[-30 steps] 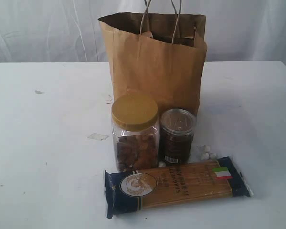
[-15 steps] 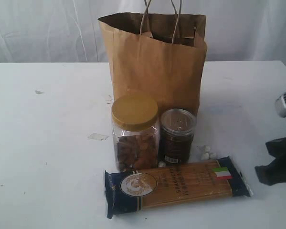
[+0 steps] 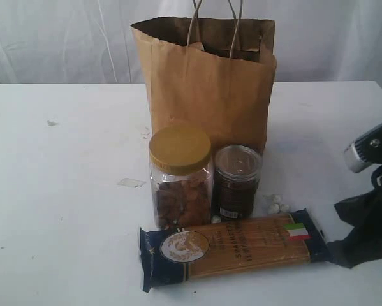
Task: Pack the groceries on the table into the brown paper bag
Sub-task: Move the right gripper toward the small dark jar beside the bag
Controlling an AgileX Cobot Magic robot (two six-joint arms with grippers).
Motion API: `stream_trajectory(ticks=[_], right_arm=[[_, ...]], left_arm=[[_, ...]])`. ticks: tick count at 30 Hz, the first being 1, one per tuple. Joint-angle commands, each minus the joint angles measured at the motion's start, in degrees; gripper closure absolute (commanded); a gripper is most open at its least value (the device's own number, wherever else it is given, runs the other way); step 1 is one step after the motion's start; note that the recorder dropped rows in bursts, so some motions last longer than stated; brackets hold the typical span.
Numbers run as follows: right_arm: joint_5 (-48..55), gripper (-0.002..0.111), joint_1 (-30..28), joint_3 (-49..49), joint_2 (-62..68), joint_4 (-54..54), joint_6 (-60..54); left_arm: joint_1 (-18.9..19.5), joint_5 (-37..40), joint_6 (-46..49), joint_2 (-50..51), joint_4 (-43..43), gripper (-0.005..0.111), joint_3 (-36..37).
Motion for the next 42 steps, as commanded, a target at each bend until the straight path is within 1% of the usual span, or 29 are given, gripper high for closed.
stream_trajectory(ticks=[1, 3, 5, 9, 11, 13, 16, 18, 20, 21, 22, 27, 35, 39, 42], right_arm=[[2.43, 0.108, 3.68, -0.31, 0.18, 5.29, -9.73], [2.29, 0.108, 5.34, -0.31, 0.22, 5.69, -12.29], [0.03, 0.108, 6.35, -0.31, 0.84, 5.69, -12.44], [-8.77, 0.108, 7.22, -0.31, 4.22, 7.24, -12.54], [-13.45, 0.105, 7.22, -0.31, 7.01, 8.65, -13.01], [-18.35, 0.095, 7.27, -0.31, 9.60, 10.47, -13.13], [-24.65, 0.073, 8.23, -0.31, 13.20, 11.26, -13.13], [-28.07, 0.055, 8.66, -0.31, 15.67, 11.26, -13.03], [-29.49, 0.046, 8.68, -0.31, 17.75, 11.26, -12.75], [-29.96, 0.043, 8.68, -0.31, 18.73, 11.43, -12.58], [-30.61, 0.042, 8.68, -0.31, 19.33, 11.82, -12.24], [-33.94, 0.041, 8.68, -0.31, 20.14, 12.21, -11.44], [-33.93, 0.041, 8.68, -0.31, 20.14, 12.40, -11.44], [-32.72, 0.041, 9.08, -0.31, 20.14, 12.40, -11.90], [-29.48, 0.041, 11.11, -0.31, 20.28, 12.40, -12.04]], left_arm=[[0.00, -0.23, -0.55, 0.16, 0.35, 0.107, 0.23], [0.00, -0.23, -0.55, 0.16, 0.35, 0.107, 0.23], [0.00, -0.23, -0.55, 0.16, 0.35, 0.107, 0.23], [0.00, -0.23, -0.55, 0.16, 0.35, 0.107, 0.23], [0.00, -0.23, -0.55, 0.16, 0.35, 0.107, 0.23], [0.00, -0.23, -0.55, 0.16, 0.35, 0.107, 0.23], [0.00, -0.23, -0.55, 0.16, 0.35, 0.107, 0.23], [0.00, -0.23, -0.55, 0.16, 0.35, 0.107, 0.23], [0.00, -0.23, -0.55, 0.16, 0.35, 0.107, 0.23], [0.00, -0.23, -0.55, 0.16, 0.35, 0.107, 0.23], [0.00, -0.23, -0.55, 0.16, 0.35, 0.107, 0.23], [0.00, -0.34, -0.55, 0.16, 0.35, 0.107, 0.23], [0.00, -0.23, -0.55, 0.16, 0.35, 0.107, 0.23], [0.00, -0.23, -0.55, 0.16, 0.35, 0.107, 0.23], [0.00, -0.23, -0.55, 0.16, 0.35, 0.107, 0.23]])
